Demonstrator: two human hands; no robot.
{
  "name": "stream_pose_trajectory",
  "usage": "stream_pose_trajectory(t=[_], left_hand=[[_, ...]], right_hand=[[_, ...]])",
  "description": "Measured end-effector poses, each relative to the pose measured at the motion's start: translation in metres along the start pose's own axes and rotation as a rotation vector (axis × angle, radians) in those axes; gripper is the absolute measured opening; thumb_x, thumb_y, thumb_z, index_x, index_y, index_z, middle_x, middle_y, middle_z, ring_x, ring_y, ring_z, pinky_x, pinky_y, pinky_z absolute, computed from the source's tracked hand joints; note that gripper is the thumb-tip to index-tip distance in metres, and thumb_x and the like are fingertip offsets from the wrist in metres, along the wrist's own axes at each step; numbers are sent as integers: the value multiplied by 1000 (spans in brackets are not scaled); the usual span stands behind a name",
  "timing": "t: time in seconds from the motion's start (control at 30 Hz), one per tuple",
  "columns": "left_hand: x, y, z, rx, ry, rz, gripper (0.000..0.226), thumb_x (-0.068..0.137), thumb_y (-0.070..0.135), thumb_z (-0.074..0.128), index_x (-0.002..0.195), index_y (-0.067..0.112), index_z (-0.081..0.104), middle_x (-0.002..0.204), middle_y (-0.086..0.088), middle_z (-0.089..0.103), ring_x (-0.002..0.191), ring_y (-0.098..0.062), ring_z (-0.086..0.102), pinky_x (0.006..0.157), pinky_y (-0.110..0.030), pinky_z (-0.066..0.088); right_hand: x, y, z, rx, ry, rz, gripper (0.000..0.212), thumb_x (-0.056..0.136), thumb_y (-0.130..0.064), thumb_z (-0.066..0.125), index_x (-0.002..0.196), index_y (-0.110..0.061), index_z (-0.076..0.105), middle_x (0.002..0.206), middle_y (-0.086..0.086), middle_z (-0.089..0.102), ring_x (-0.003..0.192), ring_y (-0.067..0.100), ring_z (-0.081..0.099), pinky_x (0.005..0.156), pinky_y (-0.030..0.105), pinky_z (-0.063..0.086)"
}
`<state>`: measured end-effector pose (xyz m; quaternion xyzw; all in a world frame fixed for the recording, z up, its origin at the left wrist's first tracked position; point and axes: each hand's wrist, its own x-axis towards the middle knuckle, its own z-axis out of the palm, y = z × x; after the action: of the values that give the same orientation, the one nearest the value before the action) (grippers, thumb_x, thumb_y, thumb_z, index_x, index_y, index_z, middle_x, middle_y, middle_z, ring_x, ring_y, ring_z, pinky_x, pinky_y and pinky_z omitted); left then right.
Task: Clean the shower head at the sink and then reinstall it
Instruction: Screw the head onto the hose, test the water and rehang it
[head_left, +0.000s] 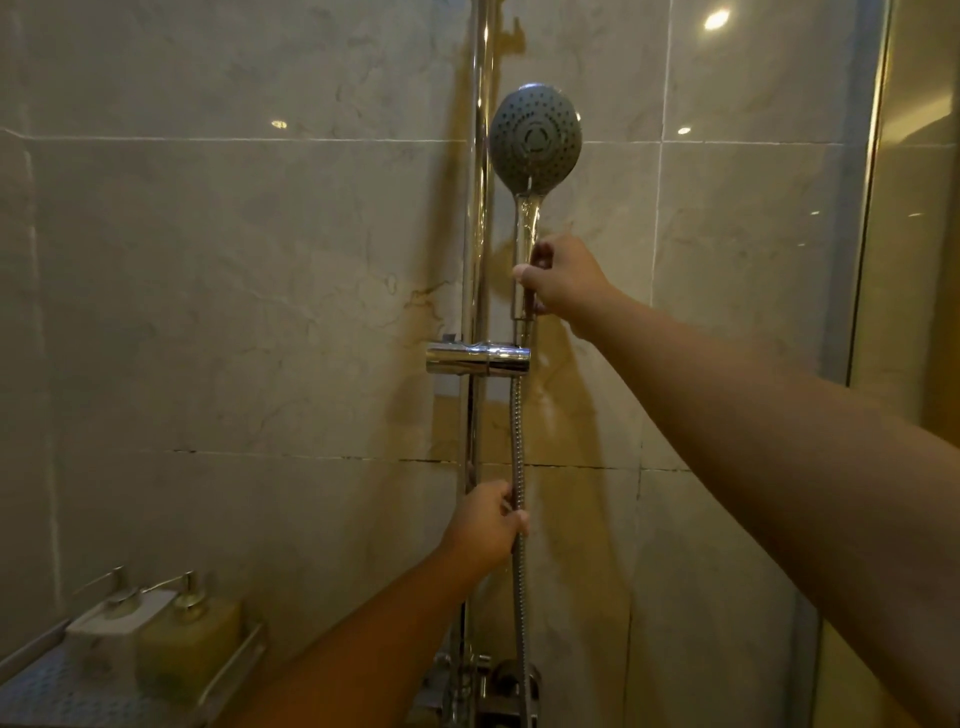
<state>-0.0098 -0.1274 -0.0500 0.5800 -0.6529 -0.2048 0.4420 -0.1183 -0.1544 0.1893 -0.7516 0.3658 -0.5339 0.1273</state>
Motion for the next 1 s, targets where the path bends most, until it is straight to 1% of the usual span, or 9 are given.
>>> stream_pose_trajectory(t=[0.1,0.27,0.4,0.57,0.67,0.8,0.9,0.97,1.0], left_hand=[[0,-1,3,35,30,24,14,95,15,57,109,16,61,97,-2,69,89,-13,68,82,-36,60],[-3,-10,8,104,8,-33,18,94,16,60,112,15,62,99,-3,68,90,-15,68,82,-34,60],[-14,-21,13,61,47,-40,15,96,17,57,109,15,63,96,-2,69,88,-14,68,82,-35,60],[-28,-18,17,75,81,-44,16,97,20,56,112,17,61,99,-2,69,89,-14,67,79,-32,60],[-39,-14,22,90,111,-64,18,97,20,56,114,17,60,102,-3,68,91,-16,67,81,-35,60],[-58,-12,21,88,66,-80,15,95,15,57,110,16,60,101,-1,66,93,-15,66,86,-34,59],[-73,-10,12,59,56,-52,14,95,14,58,108,19,58,92,6,62,84,-6,63,76,-23,55],[-82,-7,5,62,17,-66,17,95,16,58,112,19,57,93,6,62,84,-6,62,74,-21,53],[-87,-3,0,60,-9,-76,21,95,18,59,116,18,56,97,4,63,88,-9,63,78,-26,55]], right_hand=[[-4,1,1,-13,11,-21,21,96,-19,62,109,-3,60,105,18,65,95,28,67,84,47,60],[-18,5,9,-88,-9,-51,8,96,-18,61,99,-11,58,99,14,64,93,28,66,85,45,59],[-27,22,12,-29,10,-43,13,97,-21,60,100,-9,60,91,8,63,90,28,66,84,48,60],[-32,24,19,-79,53,-33,16,98,-25,59,107,-12,58,94,5,63,92,21,64,81,37,58],[-41,22,20,-105,57,-20,10,97,-22,61,103,-14,58,97,7,64,92,21,63,78,32,55],[-64,34,28,32,95,20,30,95,-14,62,125,-15,56,112,2,62,101,16,61,80,25,52],[-94,49,30,95,98,27,33,96,-13,61,128,-16,54,111,-3,60,94,8,59,70,16,46],[-119,60,28,68,58,62,34,97,-19,59,131,-15,53,108,-5,58,91,8,57,78,21,49],[-133,63,25,54,28,91,36,97,-21,58,132,-15,53,108,-5,58,95,10,58,84,28,52]])
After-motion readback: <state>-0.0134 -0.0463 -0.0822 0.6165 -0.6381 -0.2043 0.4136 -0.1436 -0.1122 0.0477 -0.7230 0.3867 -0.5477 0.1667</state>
